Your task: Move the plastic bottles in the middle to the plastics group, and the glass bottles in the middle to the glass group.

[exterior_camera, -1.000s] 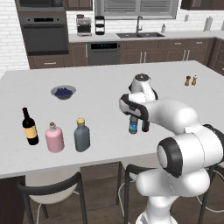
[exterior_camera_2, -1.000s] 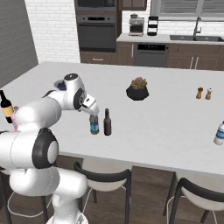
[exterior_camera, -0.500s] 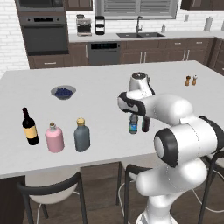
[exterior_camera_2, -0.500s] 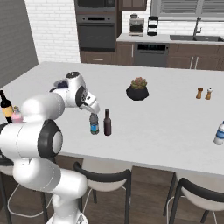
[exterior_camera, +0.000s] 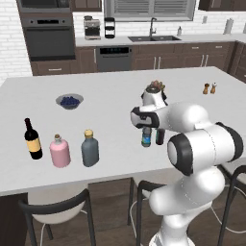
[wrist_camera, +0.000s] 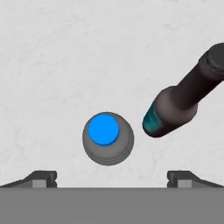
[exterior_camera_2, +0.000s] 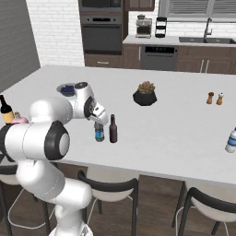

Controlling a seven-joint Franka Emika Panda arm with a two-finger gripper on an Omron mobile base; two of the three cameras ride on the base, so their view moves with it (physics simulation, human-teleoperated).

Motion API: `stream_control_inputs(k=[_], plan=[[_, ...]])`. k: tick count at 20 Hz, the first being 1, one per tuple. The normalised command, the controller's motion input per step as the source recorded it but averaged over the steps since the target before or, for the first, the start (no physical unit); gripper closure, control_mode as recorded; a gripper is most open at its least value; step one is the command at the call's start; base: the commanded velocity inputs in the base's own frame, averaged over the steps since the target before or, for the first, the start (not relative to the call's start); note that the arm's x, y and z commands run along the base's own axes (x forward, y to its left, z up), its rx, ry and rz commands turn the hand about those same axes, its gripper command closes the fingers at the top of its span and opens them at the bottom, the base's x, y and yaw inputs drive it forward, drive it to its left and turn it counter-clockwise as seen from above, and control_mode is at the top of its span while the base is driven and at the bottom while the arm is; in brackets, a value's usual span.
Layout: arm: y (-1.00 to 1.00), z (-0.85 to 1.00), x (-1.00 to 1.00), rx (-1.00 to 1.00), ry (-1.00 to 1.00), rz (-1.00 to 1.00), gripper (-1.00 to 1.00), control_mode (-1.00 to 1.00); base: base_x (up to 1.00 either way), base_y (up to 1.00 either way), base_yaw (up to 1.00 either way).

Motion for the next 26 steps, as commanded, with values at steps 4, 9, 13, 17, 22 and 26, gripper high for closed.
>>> stream_control_inputs(k=[4,9,13,17,22,26], plan=[[0.00,-0.01,0.12,0.00,0.00,0.00,-1.00,-1.00,0.00,0.00,0.00],[0.00,0.00,0.09,0.00,0.00,0.00,-1.00,-1.00,0.00,0.00,0.00],[0.00,0.00,0.06,0.00,0.00,0.00,-1.00,-1.00,0.00,0.00,0.00],[0.00,-0.03,0.12,0.00,0.00,0.00,-1.00,-1.00,0.00,0.00,0.00],[0.00,-0.18,0.11,0.00,0.00,0.00,-1.00,-1.00,0.00,0.00,0.00],[0.00,-0.20,0.08,0.00,0.00,-0.01,-1.00,-1.00,0.00,0.00,0.00]])
